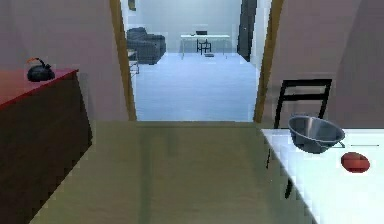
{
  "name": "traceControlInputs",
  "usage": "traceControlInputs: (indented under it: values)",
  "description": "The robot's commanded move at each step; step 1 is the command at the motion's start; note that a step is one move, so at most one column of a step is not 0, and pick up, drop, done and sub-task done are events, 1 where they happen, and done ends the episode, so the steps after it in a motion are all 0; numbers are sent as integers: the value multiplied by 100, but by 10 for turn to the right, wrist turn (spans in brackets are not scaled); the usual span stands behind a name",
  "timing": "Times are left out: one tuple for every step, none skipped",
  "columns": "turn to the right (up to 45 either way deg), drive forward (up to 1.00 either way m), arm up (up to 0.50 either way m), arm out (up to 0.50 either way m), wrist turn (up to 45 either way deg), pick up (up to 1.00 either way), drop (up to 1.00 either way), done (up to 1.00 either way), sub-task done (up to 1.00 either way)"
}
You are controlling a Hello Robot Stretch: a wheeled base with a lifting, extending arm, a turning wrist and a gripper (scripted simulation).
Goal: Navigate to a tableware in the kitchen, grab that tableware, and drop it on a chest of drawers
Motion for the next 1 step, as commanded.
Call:
traceControlInputs:
  values:
    - [-150,0,0,0,0,0,0,0,0]
